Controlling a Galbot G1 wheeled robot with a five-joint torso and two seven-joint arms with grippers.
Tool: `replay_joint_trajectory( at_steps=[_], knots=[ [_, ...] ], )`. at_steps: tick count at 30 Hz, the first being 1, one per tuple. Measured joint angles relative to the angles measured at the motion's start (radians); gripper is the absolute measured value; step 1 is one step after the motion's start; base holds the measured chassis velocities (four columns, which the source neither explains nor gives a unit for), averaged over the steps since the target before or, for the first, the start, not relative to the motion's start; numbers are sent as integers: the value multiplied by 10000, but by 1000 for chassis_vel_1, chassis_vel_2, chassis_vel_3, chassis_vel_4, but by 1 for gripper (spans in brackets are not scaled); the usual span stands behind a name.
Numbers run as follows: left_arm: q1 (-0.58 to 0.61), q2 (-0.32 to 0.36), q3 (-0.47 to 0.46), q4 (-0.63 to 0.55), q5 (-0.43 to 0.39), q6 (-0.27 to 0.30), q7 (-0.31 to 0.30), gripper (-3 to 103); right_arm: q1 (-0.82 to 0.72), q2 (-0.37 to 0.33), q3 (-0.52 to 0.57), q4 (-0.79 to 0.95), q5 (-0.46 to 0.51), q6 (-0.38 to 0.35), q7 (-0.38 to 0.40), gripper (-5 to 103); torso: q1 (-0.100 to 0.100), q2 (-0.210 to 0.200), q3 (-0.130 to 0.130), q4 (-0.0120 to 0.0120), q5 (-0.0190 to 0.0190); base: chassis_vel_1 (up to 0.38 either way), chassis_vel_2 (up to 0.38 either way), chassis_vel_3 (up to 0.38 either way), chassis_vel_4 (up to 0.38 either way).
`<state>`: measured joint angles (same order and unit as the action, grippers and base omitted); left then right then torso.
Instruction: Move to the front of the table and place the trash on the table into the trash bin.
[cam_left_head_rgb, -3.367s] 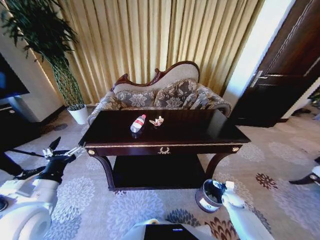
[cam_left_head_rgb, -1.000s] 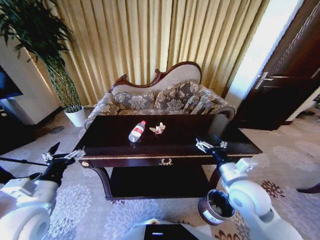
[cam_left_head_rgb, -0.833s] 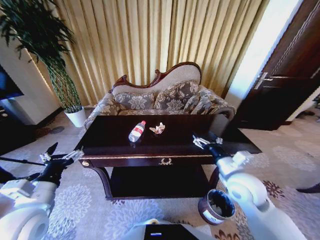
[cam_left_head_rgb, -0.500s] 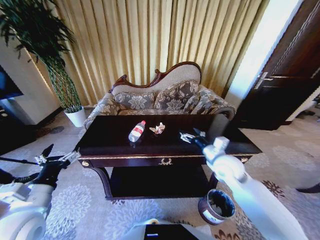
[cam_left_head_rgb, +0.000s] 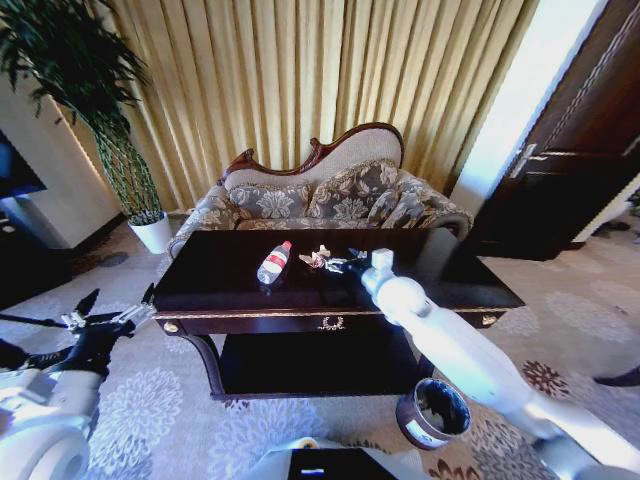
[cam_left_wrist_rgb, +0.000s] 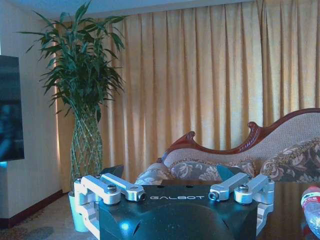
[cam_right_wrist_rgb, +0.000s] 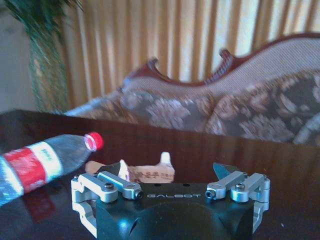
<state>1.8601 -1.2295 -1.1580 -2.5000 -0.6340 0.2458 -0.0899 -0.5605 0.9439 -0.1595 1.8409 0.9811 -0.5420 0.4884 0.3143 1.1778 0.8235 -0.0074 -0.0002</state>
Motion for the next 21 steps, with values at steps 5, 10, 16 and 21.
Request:
replay_joint_trajectory(
  at_steps=[5, 10, 16, 21],
  knots=[
    [-11, -120, -11, 0, -2, -1, 3, 100, 564, 323, -305, -186, 785, -734, 909, 100, 0, 0, -1, -1, 1, 0, 0, 0, 0],
    [-11, -155, -73, 0, -6, -1, 3, 100, 817, 519, -500, -387, 1324, -1052, 1333, 100, 0, 0, -1, -1, 0, 0, 0, 0, 0],
    [-36, -176, -121, 0, -8, -10, 3, 100, 910, 830, -691, -766, 1483, -1086, 1521, 100, 0, 0, -1, -2, 2, 0, 0, 0, 0],
    [-43, -204, -160, 0, 7, -19, 6, 100, 988, 1024, -784, -1018, 1621, -1085, 1646, 100, 0, 0, -1, 0, 1, 0, 0, 0, 0]
  ],
)
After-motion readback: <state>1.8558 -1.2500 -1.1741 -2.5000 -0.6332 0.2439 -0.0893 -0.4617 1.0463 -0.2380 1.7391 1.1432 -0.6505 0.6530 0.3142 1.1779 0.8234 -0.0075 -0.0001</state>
